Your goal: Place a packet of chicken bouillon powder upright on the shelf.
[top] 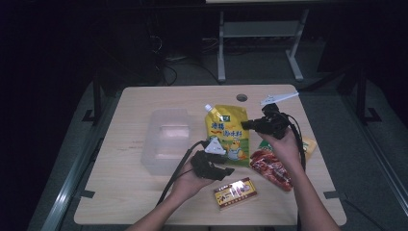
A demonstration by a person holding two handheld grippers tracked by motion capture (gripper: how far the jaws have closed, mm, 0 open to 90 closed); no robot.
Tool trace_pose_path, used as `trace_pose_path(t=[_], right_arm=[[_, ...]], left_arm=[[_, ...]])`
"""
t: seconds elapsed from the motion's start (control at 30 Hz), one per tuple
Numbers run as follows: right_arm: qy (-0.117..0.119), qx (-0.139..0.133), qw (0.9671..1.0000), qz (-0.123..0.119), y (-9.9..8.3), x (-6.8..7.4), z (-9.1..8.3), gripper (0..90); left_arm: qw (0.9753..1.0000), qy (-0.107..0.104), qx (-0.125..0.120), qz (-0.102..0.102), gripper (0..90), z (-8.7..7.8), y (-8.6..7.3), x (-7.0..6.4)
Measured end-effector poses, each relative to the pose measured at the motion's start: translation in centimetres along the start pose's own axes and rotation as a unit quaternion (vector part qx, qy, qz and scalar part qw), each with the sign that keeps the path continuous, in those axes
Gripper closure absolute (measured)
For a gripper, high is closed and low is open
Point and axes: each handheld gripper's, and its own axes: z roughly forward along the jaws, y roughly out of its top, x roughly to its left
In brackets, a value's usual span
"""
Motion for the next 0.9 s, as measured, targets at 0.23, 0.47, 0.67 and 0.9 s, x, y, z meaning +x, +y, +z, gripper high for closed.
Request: trace_pose_path(t=[0.23, 0.47, 0.67, 0.9], right_arm=[[-0.009, -0.014, 0.9995, -0.026, 0.2, 0.8, -1.0, 90.0], [-0.015, -0.022, 0.9990, -0.036, 0.3, 1.3, -1.8, 90.0], [-0.023, -0.023, 0.9984, -0.047, 1.1, 2.3, -2.0, 90.0], [-0.016, -0.031, 0.9983, -0.047, 1.4, 2.4, -2.2, 90.0]], left_arm=[[0.9999, 0.006, 0.001, -0.009, 50.6, 0.0, -0.1, 0.2], [0.9999, 0.009, 0.005, -0.012, 48.3, -0.2, -0.1, 0.3], [0.9999, 0.008, 0.001, -0.009, 47.4, -0.6, -0.3, -0.1], [1.0000, 0.005, 0.000, 0.002, 46.1, -1.1, -0.8, -0.5]])
